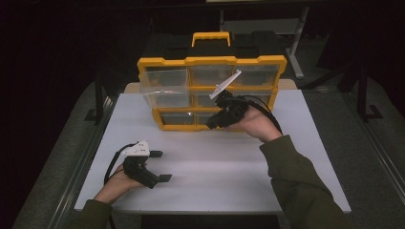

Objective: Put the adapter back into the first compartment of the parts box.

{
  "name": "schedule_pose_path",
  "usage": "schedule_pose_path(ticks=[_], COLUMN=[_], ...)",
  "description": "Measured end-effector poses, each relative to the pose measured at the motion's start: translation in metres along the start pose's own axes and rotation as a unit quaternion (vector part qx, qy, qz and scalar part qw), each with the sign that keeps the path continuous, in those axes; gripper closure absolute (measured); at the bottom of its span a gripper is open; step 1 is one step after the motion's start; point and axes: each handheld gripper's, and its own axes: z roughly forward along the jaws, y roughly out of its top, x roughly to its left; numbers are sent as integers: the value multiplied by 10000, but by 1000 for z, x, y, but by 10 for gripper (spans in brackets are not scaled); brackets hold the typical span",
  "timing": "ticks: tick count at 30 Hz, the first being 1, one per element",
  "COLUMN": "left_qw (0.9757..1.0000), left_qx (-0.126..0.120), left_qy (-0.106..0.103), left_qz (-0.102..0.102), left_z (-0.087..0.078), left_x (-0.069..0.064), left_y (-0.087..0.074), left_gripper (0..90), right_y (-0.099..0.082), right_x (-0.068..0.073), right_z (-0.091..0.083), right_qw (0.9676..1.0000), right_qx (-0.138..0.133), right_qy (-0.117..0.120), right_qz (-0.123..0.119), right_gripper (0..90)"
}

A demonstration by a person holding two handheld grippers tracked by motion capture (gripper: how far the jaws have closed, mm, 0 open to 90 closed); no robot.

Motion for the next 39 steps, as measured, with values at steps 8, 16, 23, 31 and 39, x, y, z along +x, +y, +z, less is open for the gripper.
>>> schedule_pose_path(ticks=[8, 16, 23, 31, 39], left_qw=[10000, 10000, 10000, 10000, 10000], left_qx=[0, -2, -13, -23, -10], left_qy=[-5, -9, -11, -11, -7], left_qz=[5, 15, -4, -21, 2], left_z=[0, 0, -1, -1, -1], left_x=[-1, 0, -1, -1, 0], left_y=[0, 0, 0, 0, 0], left_gripper=[0, 0, 0, 0, 0], right_y=[16, 34, 53, 72, 93], right_x=[-2, -1, -1, -1, -1], right_z=[-13, -29, -46, -65, -78], right_qw=[9999, 9998, 9994, 9987, 9979], right_qx=[-66, -161, -270, -425, -543], right_qy=[-19, -27, -43, -89, -153], right_qz=[-73, -139, -233, -267, -316], right_gripper=[754, 754, 754, 754, 753])
